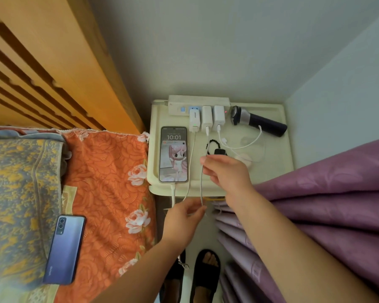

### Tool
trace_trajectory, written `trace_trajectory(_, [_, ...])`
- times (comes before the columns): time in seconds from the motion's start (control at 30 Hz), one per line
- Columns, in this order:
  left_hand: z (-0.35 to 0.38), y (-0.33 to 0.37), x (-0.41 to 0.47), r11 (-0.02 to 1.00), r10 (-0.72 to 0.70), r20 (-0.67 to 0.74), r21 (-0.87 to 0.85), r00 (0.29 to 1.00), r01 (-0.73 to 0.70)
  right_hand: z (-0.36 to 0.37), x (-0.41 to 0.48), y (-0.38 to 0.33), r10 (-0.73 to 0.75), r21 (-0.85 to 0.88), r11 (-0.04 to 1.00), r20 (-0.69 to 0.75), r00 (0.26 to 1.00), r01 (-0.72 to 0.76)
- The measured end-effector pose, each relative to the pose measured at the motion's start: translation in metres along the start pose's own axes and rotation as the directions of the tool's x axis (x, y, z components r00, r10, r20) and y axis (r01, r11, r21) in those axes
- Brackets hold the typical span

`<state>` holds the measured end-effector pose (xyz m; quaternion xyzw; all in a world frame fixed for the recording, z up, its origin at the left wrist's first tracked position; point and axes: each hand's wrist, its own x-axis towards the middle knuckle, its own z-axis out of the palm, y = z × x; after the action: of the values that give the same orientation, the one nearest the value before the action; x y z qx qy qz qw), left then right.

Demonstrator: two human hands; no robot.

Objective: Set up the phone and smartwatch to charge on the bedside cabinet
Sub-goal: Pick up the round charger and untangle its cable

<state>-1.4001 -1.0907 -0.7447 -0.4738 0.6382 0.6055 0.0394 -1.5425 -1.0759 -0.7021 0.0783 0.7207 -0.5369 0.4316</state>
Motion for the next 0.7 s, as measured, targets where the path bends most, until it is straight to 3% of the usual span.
trace_trajectory(0.17, [-0.011, 0.015, 0.003, 0.976, 0.018, 0.019, -0.215, 1.000, -0.013, -0.014, -0.006, 0.000, -0.029, 0.002, 1.000, 0.118, 0.993, 0.029])
trace_trajectory(0.3, [-0.024, 0.038, 0.003, 0.962, 0.099, 0.000, -0.257, 0.995, -0.096, -0.038, -0.018, 0.034, 0.035, -0.147, 0.989, 0.221, 0.975, -0.002])
trace_trajectory(0.47, [-0.035, 0.073, 0.008, 0.964, 0.184, 0.007, -0.198, 0.983, -0.179, -0.052, -0.036, 0.079, -0.076, -0.360, 0.907, 0.367, 0.927, 0.217])
trace_trajectory(0.53, [-0.037, 0.088, 0.010, 0.956, 0.222, 0.004, -0.196, 0.975, -0.217, -0.052, -0.037, 0.080, -0.112, -0.345, 0.906, 0.361, 0.926, 0.244])
trace_trajectory(0.7, [-0.044, 0.118, 0.013, 0.936, 0.298, -0.082, -0.173, 0.951, -0.308, -0.042, -0.040, 0.047, -0.123, -0.106, 0.983, 0.247, 0.961, 0.153])
